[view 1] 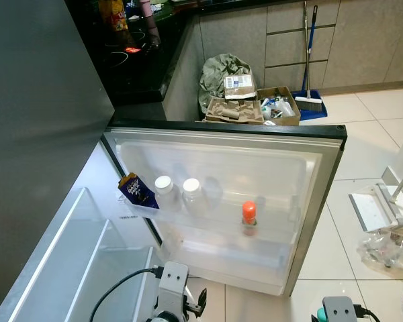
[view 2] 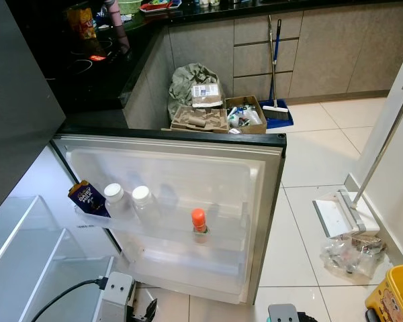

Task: Restocking fridge

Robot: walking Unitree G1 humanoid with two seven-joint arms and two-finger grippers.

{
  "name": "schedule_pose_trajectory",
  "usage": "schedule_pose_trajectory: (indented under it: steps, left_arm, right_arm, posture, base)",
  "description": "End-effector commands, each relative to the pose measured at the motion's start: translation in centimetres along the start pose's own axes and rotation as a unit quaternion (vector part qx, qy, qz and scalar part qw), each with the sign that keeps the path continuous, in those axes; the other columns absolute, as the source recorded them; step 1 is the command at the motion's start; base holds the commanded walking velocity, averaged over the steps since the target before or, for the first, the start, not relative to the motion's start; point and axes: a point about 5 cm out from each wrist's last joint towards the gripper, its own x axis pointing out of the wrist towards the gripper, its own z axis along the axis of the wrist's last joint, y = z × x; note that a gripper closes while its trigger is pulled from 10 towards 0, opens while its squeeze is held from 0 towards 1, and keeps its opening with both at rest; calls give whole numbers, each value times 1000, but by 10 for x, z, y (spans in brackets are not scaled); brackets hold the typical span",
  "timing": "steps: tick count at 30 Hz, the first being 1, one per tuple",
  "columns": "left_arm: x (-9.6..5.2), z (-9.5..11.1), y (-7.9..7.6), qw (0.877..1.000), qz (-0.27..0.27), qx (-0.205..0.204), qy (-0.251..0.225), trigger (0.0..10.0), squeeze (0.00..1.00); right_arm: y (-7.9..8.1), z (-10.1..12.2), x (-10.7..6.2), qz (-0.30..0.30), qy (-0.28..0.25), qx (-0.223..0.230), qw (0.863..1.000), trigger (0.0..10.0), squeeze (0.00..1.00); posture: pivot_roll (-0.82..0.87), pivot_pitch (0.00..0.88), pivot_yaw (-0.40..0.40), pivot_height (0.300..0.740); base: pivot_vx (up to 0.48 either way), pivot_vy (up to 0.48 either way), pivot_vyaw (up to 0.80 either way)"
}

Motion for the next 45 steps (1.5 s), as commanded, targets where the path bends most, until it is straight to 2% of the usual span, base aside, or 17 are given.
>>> schedule_pose_trajectory:
  steps: [1,34,45]
  left_arm:
    - [-4,-10,2,1000,2,-1,22,10000,0]
    - [-4,-10,2,1000,-4,1,25,10000,0]
    - [0,-11,9,999,15,-8,43,10000,0]
  right_arm:
    - [3,-6,-3,4,13,6,1000,10000,0]
    - [4,-6,-3,7,16,7,1000,10000,0]
    - [9,-2,2,13,15,11,1000,10000,0]
  posture:
    - [-72,199,130,740]
    - [-70,201,136,740]
    - [-76,165,122,740]
  base:
    - [-356,0,0]
    - [-378,0,0]
    - [0,0,0]
